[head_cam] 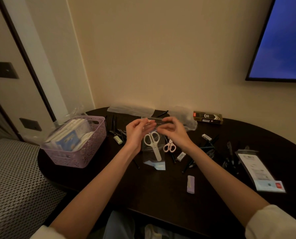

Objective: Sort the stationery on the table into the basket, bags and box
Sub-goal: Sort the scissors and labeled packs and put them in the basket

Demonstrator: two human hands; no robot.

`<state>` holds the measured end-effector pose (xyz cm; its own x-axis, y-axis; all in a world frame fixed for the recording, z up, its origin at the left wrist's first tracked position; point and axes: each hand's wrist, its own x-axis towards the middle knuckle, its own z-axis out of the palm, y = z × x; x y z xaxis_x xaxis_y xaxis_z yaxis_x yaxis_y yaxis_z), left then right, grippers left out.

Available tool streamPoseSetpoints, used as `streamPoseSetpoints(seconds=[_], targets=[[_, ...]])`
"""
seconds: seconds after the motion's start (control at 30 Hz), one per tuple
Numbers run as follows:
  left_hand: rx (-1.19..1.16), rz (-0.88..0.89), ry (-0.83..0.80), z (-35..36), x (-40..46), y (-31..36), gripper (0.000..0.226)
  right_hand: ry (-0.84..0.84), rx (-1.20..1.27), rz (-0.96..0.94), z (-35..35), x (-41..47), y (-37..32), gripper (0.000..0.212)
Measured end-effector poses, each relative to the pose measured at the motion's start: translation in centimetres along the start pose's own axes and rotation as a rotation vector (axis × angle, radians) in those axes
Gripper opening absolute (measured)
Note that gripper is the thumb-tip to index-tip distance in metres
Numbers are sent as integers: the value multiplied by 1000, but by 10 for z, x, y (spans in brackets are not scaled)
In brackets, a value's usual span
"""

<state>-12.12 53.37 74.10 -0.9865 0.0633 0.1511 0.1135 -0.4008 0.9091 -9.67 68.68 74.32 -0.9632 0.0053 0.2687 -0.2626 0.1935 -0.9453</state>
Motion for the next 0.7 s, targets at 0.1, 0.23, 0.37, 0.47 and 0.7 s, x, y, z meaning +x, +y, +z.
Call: streamPoseSetpoints(seconds=[0.1,0.23,0.37,0.47,0.7], targets=[[13,-8,-51,-5,1,-2,17,-56,24,-9,-2,1,8,27],[87,-4,-116,-14,2,-1,23,-30,87,-19,-3,5,11,15],[159,-3,-195,-28,4,5,24,-55,78,-23,-3,8,11,15],[264,0,-242,-37,4,11,20,-106,86,-15,-4,9,8,16],[448,10,-270,-50,10,14,22,-205,100,50,-10,12,8,18]])
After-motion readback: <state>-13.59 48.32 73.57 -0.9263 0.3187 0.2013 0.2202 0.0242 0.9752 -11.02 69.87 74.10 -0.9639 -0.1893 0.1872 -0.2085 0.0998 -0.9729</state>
